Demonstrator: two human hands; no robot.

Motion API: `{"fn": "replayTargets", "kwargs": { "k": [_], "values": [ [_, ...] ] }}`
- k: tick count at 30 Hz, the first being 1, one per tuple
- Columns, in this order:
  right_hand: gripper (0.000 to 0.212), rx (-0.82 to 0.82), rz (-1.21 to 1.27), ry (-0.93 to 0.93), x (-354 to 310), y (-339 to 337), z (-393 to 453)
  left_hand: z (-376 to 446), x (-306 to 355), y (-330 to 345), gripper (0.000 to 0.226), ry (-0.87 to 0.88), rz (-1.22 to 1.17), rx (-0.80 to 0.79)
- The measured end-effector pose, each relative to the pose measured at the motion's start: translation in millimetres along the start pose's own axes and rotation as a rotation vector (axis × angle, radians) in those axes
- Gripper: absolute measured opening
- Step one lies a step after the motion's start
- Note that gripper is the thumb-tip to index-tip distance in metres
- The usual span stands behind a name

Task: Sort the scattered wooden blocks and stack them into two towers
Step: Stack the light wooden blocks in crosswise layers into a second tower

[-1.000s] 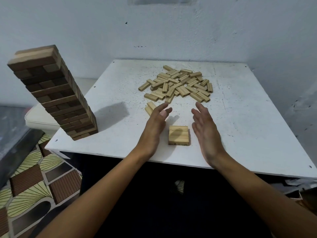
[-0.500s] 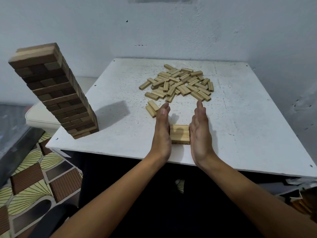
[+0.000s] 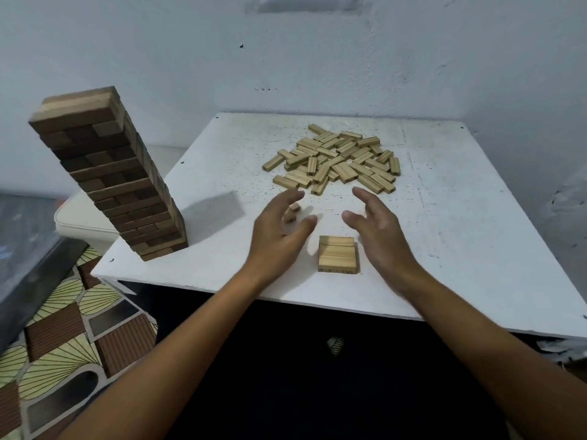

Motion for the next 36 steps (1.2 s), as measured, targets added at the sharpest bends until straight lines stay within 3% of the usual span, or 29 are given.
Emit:
{"fn": "replayTargets", "kwargs": {
  "k": [2, 5, 10, 14, 18, 22, 25, 28, 36],
  "values": [
    [0.047, -0.045, -0.126, -0.027, -5, -1, 20, 10, -11, -10, 0.048, 0.058, 0.232, -0.097],
    [0.050, -0.038, -0.409, -0.116, -15, 6, 59, 19, -24, -13, 0.057, 0.013, 0.444, -0.241],
    [0.059, -0.048, -0.916, -0.201, -20, 28, 113, 30, -31, -12, 0.065, 0.026, 0.564, -0.289],
    [0.057, 0.017, -1.133, -0.249, -13, 36, 121, 32, -36, -12, 0.044, 0.039, 0.519, -0.291],
    [0.050, 0.067, -1.127, -0.368, -15, 32, 100, 35, -39, -15, 0.042, 0.071, 0.437, -0.287],
    [0.054, 0.014, -0.943, -0.489, -24, 22, 74, 37, -37, -16, 0.036, 0.099, 0.364, -0.313],
    [0.059, -0.187, -0.767, -0.352, -30, 20, 70, 38, -40, -16, 0.037, 0.098, 0.326, -0.322],
    [0.057, -0.330, -0.750, -0.273, -30, 25, 74, 39, -44, -18, 0.038, 0.055, 0.283, -0.327],
    [0.047, -0.346, -0.742, -0.321, -28, 31, 77, 42, -47, -20, 0.036, 0.028, 0.252, -0.357]
  ]
}}
Point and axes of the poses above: each hand's wrist, its own z-axis towards the middle knuckle, its own y-axis out of the palm, x = y × z, the point moved 5 cm from there along z, towards the middle knuckle, and after that the axes turned 14 degrees about y, right-handed, at the moved point
